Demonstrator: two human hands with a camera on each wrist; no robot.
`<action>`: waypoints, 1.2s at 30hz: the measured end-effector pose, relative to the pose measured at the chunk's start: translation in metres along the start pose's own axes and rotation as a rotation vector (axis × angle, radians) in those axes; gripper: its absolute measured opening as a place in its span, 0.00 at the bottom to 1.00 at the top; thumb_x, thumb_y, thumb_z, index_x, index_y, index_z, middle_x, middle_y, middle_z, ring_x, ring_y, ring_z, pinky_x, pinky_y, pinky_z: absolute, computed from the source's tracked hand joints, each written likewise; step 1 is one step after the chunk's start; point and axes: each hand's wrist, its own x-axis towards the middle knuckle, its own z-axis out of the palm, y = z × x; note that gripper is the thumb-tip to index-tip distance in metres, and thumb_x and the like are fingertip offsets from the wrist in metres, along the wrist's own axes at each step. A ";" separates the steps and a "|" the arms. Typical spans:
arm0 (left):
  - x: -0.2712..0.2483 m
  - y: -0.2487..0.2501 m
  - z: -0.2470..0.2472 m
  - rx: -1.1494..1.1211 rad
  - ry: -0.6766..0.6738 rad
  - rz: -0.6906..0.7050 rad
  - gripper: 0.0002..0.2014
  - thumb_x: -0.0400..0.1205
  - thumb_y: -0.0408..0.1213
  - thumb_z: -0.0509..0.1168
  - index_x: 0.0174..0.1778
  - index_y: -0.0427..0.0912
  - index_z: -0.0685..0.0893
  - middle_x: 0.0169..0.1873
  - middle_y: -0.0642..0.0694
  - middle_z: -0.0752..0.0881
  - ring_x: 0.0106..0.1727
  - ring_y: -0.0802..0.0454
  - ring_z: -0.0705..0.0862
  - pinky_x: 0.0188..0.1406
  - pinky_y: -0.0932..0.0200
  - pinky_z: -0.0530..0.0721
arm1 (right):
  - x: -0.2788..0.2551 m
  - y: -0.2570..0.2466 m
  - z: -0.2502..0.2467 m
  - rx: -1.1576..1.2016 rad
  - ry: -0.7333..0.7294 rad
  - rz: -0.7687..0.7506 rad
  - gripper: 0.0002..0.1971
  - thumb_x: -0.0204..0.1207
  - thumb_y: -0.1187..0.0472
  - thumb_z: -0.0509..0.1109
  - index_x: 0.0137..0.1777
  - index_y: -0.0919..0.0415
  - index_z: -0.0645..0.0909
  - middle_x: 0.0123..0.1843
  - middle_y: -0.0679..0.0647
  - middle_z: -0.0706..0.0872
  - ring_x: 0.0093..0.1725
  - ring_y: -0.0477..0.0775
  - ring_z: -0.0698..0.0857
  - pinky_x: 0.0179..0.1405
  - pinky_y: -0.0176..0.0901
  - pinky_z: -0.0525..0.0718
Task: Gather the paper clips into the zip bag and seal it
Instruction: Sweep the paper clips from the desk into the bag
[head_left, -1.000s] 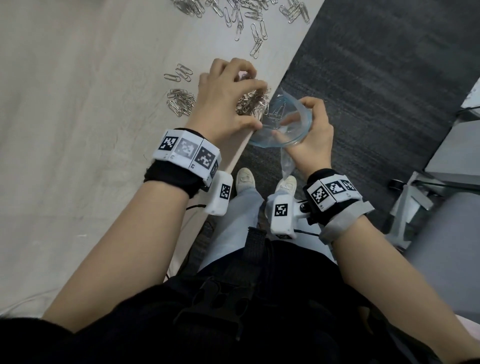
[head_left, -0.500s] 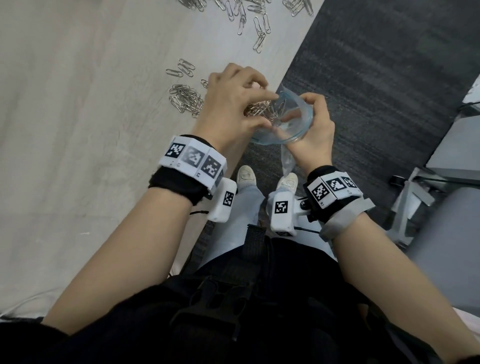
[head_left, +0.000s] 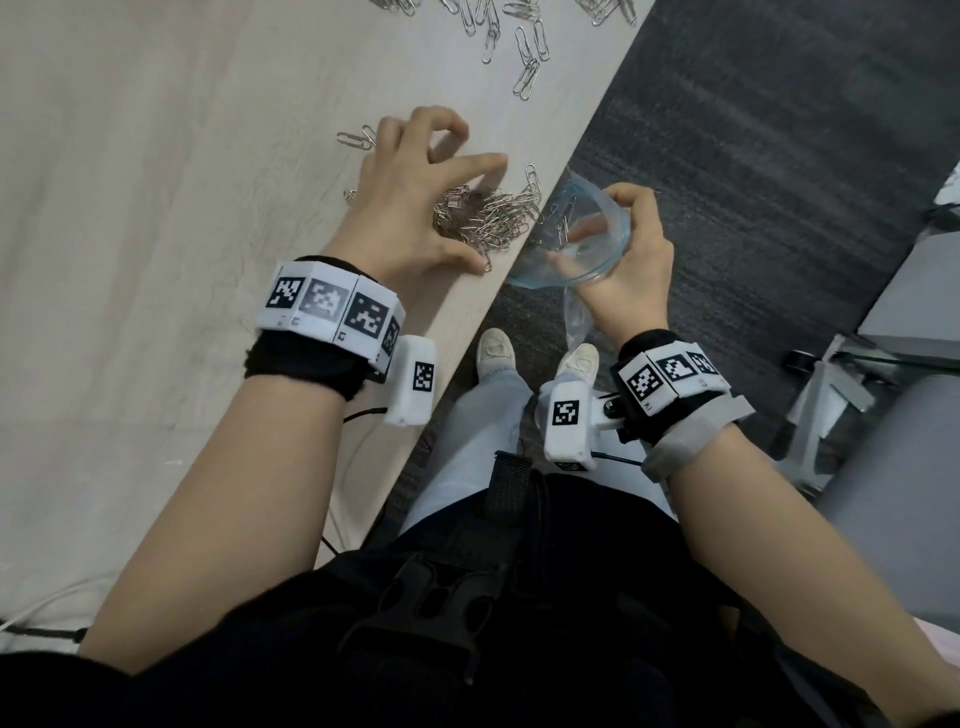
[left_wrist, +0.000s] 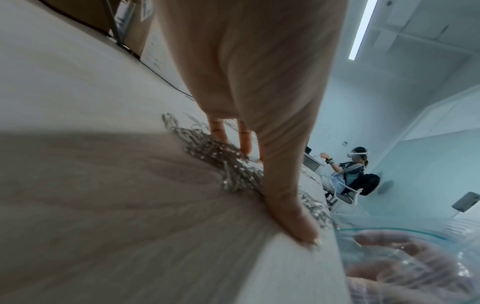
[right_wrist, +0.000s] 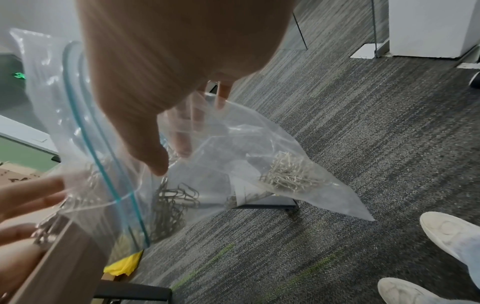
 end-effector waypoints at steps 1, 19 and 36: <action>0.002 0.003 0.001 -0.012 -0.011 0.017 0.40 0.59 0.53 0.78 0.70 0.57 0.75 0.70 0.44 0.67 0.66 0.40 0.65 0.68 0.44 0.69 | 0.000 0.000 0.000 -0.005 0.002 -0.006 0.30 0.55 0.36 0.83 0.52 0.22 0.66 0.49 0.55 0.89 0.51 0.55 0.88 0.55 0.62 0.86; 0.016 0.033 0.031 -0.092 0.083 0.177 0.17 0.69 0.40 0.74 0.55 0.45 0.87 0.52 0.41 0.81 0.56 0.43 0.76 0.50 0.44 0.78 | 0.001 0.000 -0.002 0.006 -0.020 -0.023 0.28 0.58 0.43 0.81 0.50 0.26 0.66 0.52 0.54 0.89 0.53 0.60 0.88 0.55 0.63 0.85; -0.023 -0.042 -0.022 -0.016 0.098 -0.259 0.59 0.43 0.64 0.75 0.75 0.54 0.68 0.75 0.43 0.62 0.73 0.40 0.60 0.74 0.51 0.61 | 0.001 0.002 0.002 0.024 -0.014 -0.039 0.30 0.57 0.41 0.82 0.53 0.22 0.67 0.51 0.55 0.89 0.52 0.58 0.88 0.53 0.62 0.86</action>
